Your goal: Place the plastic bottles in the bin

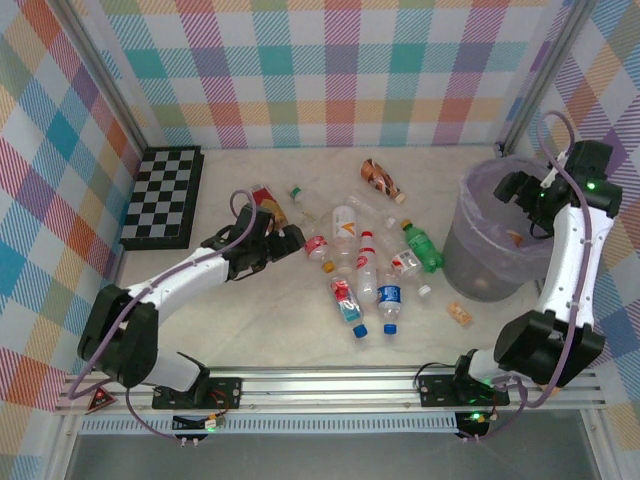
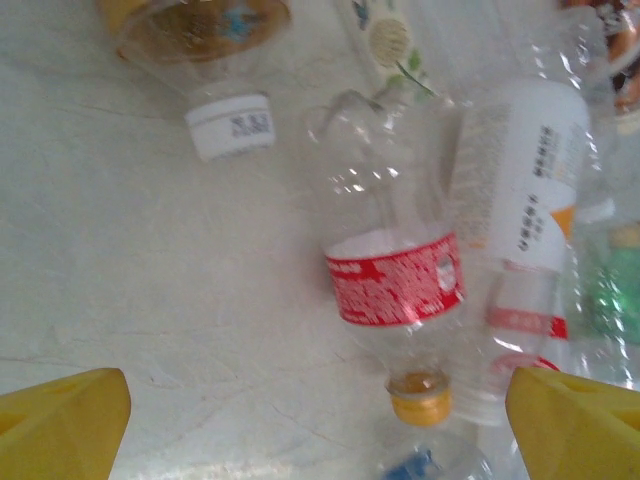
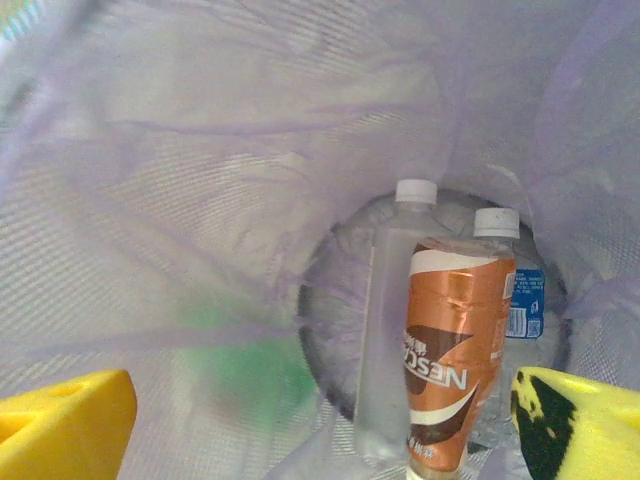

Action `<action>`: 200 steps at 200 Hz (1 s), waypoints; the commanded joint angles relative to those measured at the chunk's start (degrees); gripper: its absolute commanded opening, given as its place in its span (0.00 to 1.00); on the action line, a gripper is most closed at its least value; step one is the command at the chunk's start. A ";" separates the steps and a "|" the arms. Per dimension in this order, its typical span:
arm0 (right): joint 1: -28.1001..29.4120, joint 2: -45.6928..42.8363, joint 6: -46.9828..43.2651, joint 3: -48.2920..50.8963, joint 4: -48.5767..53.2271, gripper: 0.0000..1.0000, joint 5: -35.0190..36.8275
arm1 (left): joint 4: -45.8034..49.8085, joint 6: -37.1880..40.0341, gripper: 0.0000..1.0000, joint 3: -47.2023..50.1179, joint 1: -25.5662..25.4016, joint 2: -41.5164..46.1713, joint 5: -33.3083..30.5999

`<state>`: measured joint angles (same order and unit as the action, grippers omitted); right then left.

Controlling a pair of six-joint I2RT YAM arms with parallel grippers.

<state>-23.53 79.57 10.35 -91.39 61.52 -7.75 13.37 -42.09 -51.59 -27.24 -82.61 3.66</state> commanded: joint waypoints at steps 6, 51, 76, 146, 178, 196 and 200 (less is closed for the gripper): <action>0.58 -4.02 1.67 -4.38 3.61 0.95 -3.73 | -1.44 -2.19 0.96 -3.69 2.02 -4.23 -3.27; 1.50 -7.48 1.30 -8.79 4.95 0.94 -7.59 | -0.71 -2.54 0.98 -11.60 3.02 -12.77 -6.72; 3.77 -7.96 0.92 -11.04 6.92 0.93 -8.05 | 0.61 -1.85 1.00 -15.80 3.66 -17.70 -8.59; 6.48 -9.60 0.02 -12.17 7.53 0.92 -13.03 | -0.94 -2.31 0.96 -18.01 6.15 -23.55 -10.81; 6.74 -9.95 -0.03 -11.39 5.62 0.92 -23.11 | -1.14 -2.14 0.91 -18.24 6.58 -25.27 -11.63; 7.29 -10.05 0.20 -10.35 3.98 0.92 -31.16 | -1.83 -2.33 0.88 -18.02 6.85 -26.05 -11.24; 7.61 -10.05 0.26 -10.11 3.56 0.92 -32.56 | -2.00 -2.31 0.88 -18.04 6.85 -26.21 -11.13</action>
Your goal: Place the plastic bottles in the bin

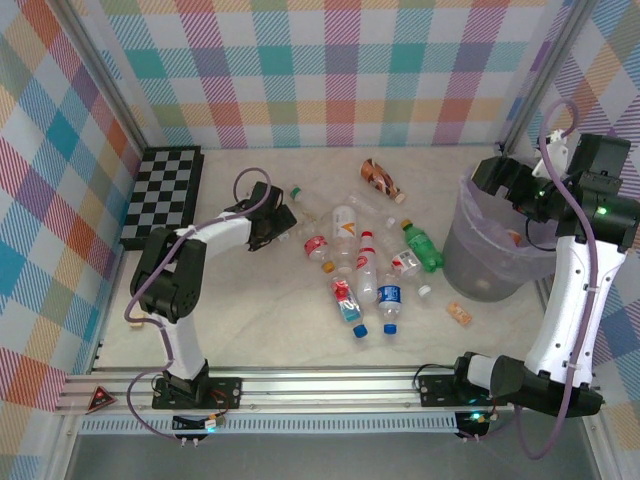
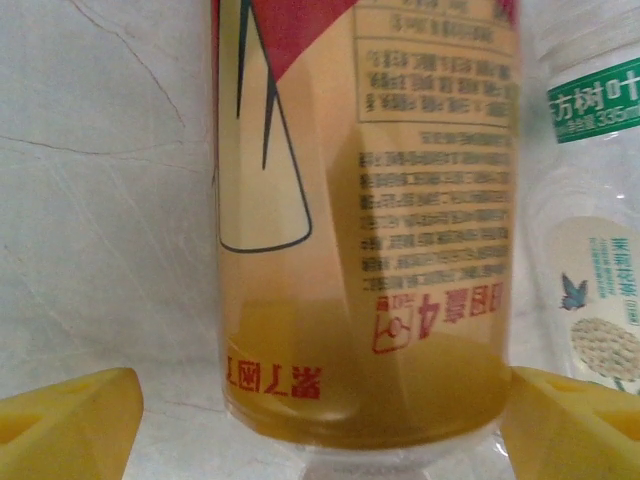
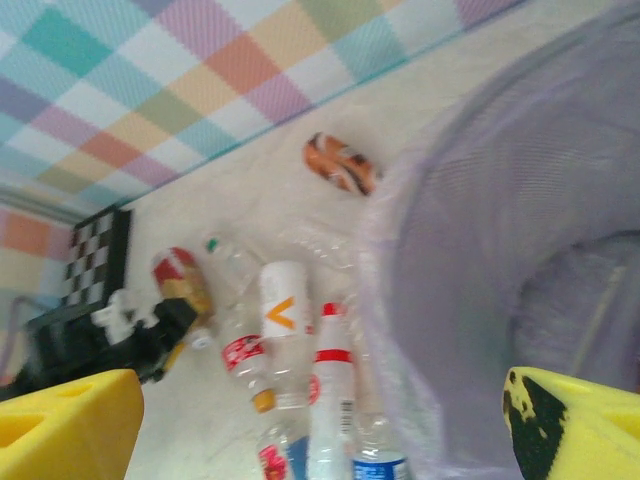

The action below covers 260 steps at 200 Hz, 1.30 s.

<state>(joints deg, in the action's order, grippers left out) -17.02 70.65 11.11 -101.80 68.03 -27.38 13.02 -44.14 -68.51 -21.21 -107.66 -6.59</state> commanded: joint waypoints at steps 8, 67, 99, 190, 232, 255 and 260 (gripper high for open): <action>1.97 -1.16 -0.35 0.86 -3.88 0.92 -14.74 | -1.98 -0.36 0.87 -1.01 0.84 -1.62 -0.68; 7.49 -0.17 -1.15 2.20 -5.87 0.92 -17.98 | -3.04 -0.34 0.72 -0.63 0.95 -2.48 -1.18; 8.02 -0.08 -0.72 3.35 -6.84 0.91 -20.01 | -3.41 0.17 0.62 -0.66 1.10 -2.58 -1.21; 18.58 6.19 4.46 2.22 -13.01 0.90 -13.49 | -4.97 10.41 0.58 2.42 1.00 12.12 8.27; 27.27 13.88 7.82 -0.06 -19.90 0.90 -12.52 | -8.15 12.33 0.55 6.22 0.10 22.15 20.64; 31.29 18.82 8.67 -2.37 -21.31 0.89 -12.06 | -11.33 11.67 0.53 7.56 -1.98 25.53 26.87; 31.77 19.52 9.03 -2.68 -21.79 0.89 -12.02 | -12.11 11.35 0.53 7.68 -2.79 25.99 27.85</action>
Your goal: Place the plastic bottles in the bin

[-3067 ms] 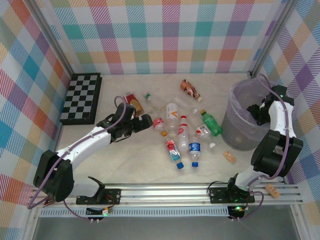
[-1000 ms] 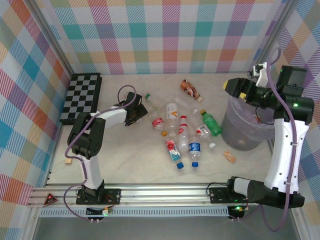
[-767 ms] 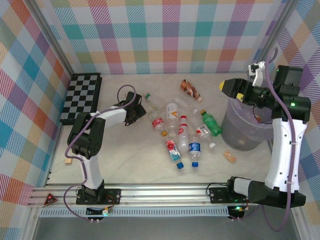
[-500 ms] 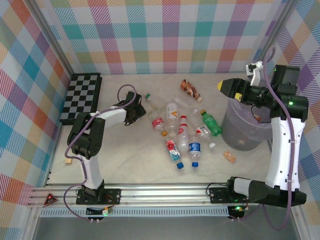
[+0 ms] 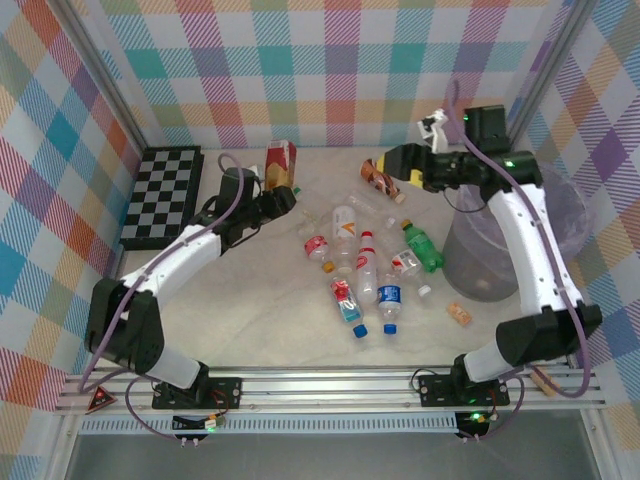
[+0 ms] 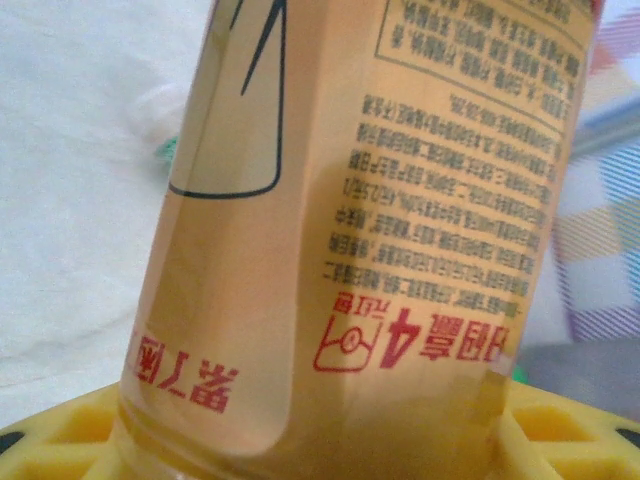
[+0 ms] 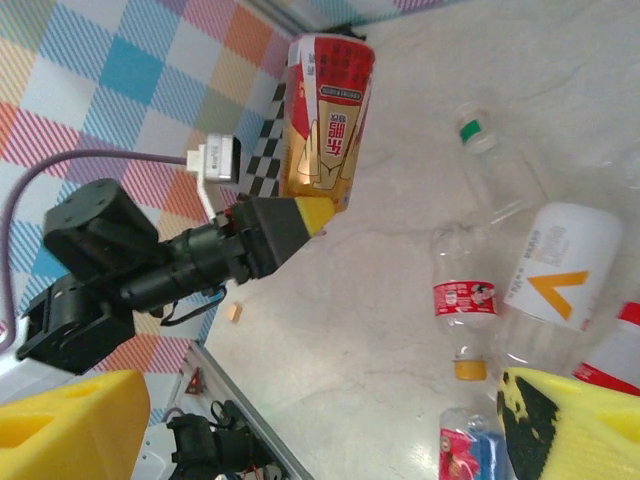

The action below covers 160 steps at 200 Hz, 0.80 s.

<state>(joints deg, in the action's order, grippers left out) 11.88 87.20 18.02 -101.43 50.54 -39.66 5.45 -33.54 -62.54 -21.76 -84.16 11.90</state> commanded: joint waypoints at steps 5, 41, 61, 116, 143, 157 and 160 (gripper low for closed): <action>3.28 3.58 2.47 -3.16 -4.89 0.89 0.07 | -5.29 0.57 0.53 1.80 -3.03 2.93 10.13; 4.99 6.45 4.08 -3.45 -7.45 0.97 1.10 | -13.04 -2.85 0.52 1.51 -9.44 3.37 12.64; 5.05 7.53 5.04 -3.51 -6.35 1.00 5.37 | -14.76 -4.34 0.51 0.15 -13.07 2.37 11.54; 5.92 10.49 8.24 -3.88 -6.32 1.00 9.38 | -13.95 -4.73 0.51 -2.04 -18.64 -0.51 8.93; 6.80 11.71 9.79 -3.90 -6.54 0.94 9.19 | -13.40 -4.77 0.51 -2.51 -18.80 -0.85 8.16; 7.08 11.77 9.84 -3.61 -6.42 0.81 9.29 | -12.82 -4.57 0.51 -2.67 -18.78 -0.83 7.88; 7.06 11.70 9.77 -3.50 -6.42 0.78 9.44 | -12.69 -4.53 0.51 -2.67 -18.76 -0.71 7.72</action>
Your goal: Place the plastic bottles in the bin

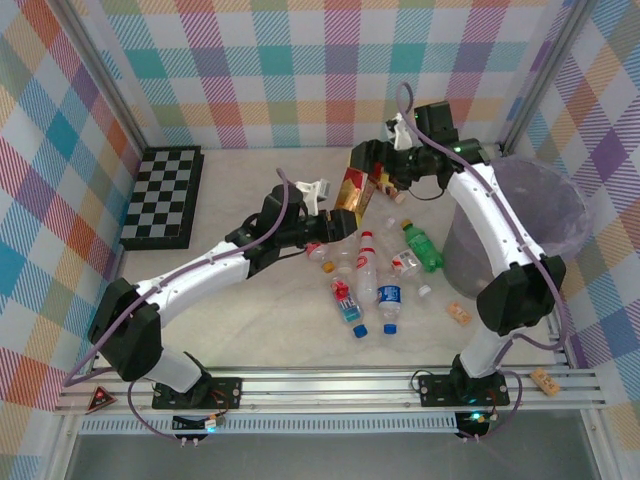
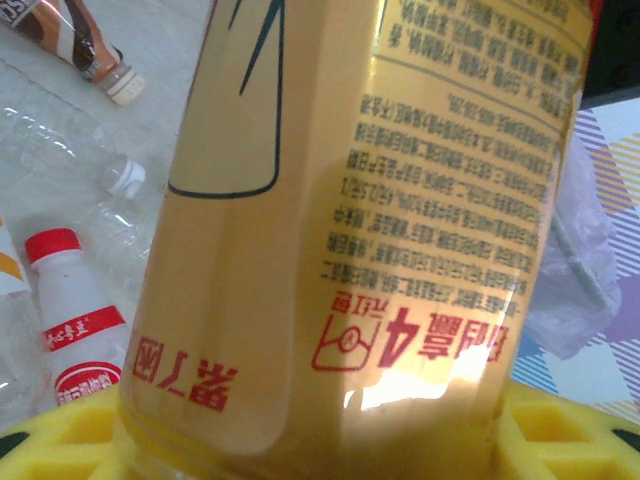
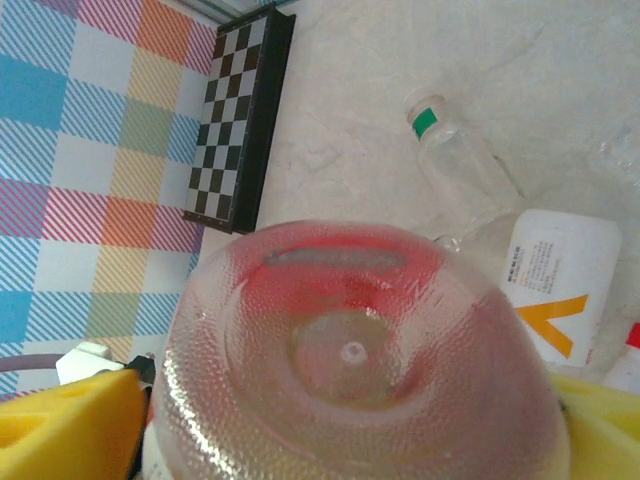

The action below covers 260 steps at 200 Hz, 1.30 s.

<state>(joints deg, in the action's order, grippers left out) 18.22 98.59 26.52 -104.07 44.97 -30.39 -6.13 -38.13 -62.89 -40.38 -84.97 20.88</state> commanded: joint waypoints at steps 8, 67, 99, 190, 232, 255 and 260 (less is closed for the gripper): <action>0.84 0.13 1.34 -0.56 -0.78 0.73 0.34 | -1.00 0.21 0.51 -2.24 -0.14 0.23 -1.54; 0.85 0.28 1.12 -1.22 -1.01 0.56 0.64 | -0.21 0.60 0.68 -1.72 -0.22 1.16 -2.47; 0.83 1.09 -0.71 -5.92 1.46 0.56 2.01 | -0.19 1.28 1.00 -0.49 -0.14 2.54 -3.43; -9.60 5.25 -11.31 -38.52 25.09 0.43 9.82 | 13.55 0.34 1.00 3.96 0.70 5.41 -13.78; -21.51 0.54 -12.92 -41.08 29.88 0.40 17.47 | 18.25 0.56 1.00 4.52 0.70 3.58 -15.01; -28.87 -2.43 -12.71 -40.16 31.72 0.39 20.55 | 17.41 -2.02 1.00 6.46 0.74 2.82 -14.04; -30.36 -2.86 -12.81 -40.13 32.15 0.39 21.11 | 16.50 -2.91 1.00 7.09 0.79 2.45 -13.49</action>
<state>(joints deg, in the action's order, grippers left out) -7.16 100.22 15.27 -144.05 72.82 -13.91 9.87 -38.22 -58.17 -39.99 -81.38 6.90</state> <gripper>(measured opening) 0.612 0.997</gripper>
